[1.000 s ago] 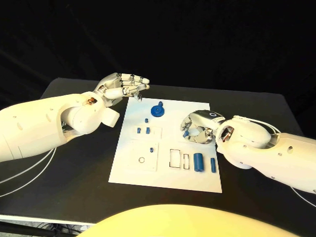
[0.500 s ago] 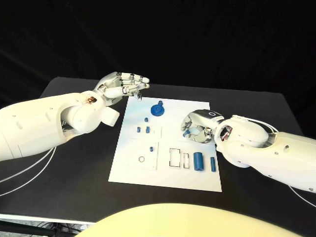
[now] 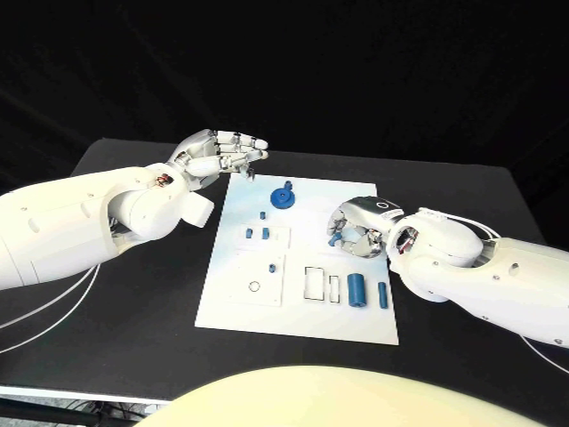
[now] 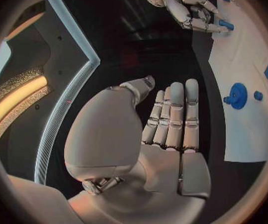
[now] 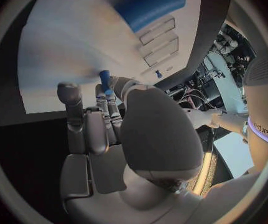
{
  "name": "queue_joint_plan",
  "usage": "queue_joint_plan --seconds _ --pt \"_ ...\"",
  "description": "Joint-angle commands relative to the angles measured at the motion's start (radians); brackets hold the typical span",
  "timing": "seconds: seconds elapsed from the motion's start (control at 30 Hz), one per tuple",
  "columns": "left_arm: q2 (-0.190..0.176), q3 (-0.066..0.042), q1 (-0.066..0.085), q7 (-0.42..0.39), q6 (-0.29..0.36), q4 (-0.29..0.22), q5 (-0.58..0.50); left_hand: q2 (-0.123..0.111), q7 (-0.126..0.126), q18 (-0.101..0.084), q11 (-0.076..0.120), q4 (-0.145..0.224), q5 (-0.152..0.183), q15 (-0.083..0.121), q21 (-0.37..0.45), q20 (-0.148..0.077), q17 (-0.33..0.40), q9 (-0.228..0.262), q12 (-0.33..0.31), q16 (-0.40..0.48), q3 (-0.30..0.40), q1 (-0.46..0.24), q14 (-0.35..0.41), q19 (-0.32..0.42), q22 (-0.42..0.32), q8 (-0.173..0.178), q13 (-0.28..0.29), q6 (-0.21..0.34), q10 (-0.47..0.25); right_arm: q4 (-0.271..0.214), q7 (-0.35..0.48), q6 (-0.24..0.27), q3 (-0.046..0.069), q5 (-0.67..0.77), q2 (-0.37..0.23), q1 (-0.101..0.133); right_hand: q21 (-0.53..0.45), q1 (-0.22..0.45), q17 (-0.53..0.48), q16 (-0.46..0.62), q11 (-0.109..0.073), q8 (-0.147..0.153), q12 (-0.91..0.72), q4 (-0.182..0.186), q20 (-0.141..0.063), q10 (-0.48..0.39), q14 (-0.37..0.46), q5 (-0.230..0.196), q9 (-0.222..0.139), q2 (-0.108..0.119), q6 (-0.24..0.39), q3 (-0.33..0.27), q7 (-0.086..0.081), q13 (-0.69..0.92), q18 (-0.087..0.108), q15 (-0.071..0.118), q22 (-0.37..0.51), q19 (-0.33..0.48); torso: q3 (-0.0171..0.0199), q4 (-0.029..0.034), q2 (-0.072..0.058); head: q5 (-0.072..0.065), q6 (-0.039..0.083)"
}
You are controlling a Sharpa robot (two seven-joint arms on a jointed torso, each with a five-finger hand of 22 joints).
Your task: Assemble the parts on the task board
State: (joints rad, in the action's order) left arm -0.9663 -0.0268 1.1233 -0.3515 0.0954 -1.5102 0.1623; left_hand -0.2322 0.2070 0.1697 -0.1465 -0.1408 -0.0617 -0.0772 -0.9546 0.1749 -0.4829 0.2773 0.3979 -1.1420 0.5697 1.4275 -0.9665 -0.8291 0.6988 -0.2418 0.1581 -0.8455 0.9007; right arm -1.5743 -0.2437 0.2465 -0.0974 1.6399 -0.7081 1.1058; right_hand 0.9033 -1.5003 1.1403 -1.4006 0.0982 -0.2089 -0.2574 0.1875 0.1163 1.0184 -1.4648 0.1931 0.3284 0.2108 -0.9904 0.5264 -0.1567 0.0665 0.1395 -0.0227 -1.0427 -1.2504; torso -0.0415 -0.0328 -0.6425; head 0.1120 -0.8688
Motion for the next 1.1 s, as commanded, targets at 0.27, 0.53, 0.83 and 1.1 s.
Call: queue_joint_plan --seconds 0.27,0.53,0.83,1.1 --pt "0.001 -0.001 0.000 -0.002 -0.016 -0.001 -0.005 0.010 -0.001 0.015 -0.002 -0.003 -0.002 -0.001 0.004 0.002 0.001 -0.001 0.006 0.006 -0.006 0.001 0.007 -0.005 -0.001 0.005 -0.001 0.008 -0.007 -0.001 -0.006 0.009 0.000 0.012 -0.001 -0.001 0.016 0.023 0.003 -0.008 -0.008 -0.020 -0.007 -0.013 -0.007 0.053 -0.022 -0.006 0.016 -0.013 -0.024 0.038 0.009 0.004 -0.001 0.015 -0.016 -0.009 -0.0002 0.0005 0.000 -0.003 -0.001" --pt "0.001 -0.001 0.000 -0.002 -0.017 -0.001 -0.005 0.010 -0.001 0.015 -0.002 -0.003 -0.002 -0.001 0.004 0.002 0.001 -0.001 0.006 0.006 -0.006 0.001 0.007 -0.005 -0.001 0.005 -0.001 0.008 -0.007 -0.003 -0.010 0.025 0.000 0.017 -0.001 -0.002 0.047 0.022 0.005 -0.008 -0.039 -0.046 -0.047 -0.063 -0.030 0.166 -0.024 -0.006 0.045 -0.034 -0.049 0.069 0.026 0.027 -0.006 0.041 -0.051 -0.023 0.0002 0.0003 0.000 -0.004 -0.003" --pt "0.002 -0.001 0.000 -0.002 -0.018 0.000 -0.005 0.011 -0.001 0.015 -0.002 -0.004 -0.002 -0.001 0.005 0.002 0.002 -0.002 0.006 0.006 -0.007 0.000 0.006 -0.006 -0.002 0.005 -0.001 0.009 -0.008 -0.013 -0.005 0.073 0.000 -0.024 0.000 -0.003 0.099 0.040 0.004 -0.007 -0.050 -0.064 -0.056 -0.083 -0.040 0.204 -0.025 -0.006 0.068 -0.039 -0.066 0.087 0.035 0.045 -0.017 0.050 -0.098 -0.050 0.0001 0.0001 0.000 -0.007 -0.004" --pt "0.003 -0.001 0.000 -0.002 -0.018 0.002 -0.005 0.011 -0.001 0.015 -0.002 -0.004 -0.002 -0.001 0.005 0.002 0.002 -0.002 0.006 0.006 -0.007 0.000 0.006 -0.006 -0.002 0.005 -0.001 0.009 -0.008 -0.035 -0.007 0.092 0.001 -0.095 -0.011 0.000 0.099 0.043 0.004 -0.007 -0.051 -0.067 -0.056 -0.085 -0.040 0.206 -0.026 -0.006 0.071 -0.039 -0.068 0.089 0.036 0.047 -0.017 0.051 -0.099 -0.050 -0.0009 0.0004 0.000 -0.006 -0.002"
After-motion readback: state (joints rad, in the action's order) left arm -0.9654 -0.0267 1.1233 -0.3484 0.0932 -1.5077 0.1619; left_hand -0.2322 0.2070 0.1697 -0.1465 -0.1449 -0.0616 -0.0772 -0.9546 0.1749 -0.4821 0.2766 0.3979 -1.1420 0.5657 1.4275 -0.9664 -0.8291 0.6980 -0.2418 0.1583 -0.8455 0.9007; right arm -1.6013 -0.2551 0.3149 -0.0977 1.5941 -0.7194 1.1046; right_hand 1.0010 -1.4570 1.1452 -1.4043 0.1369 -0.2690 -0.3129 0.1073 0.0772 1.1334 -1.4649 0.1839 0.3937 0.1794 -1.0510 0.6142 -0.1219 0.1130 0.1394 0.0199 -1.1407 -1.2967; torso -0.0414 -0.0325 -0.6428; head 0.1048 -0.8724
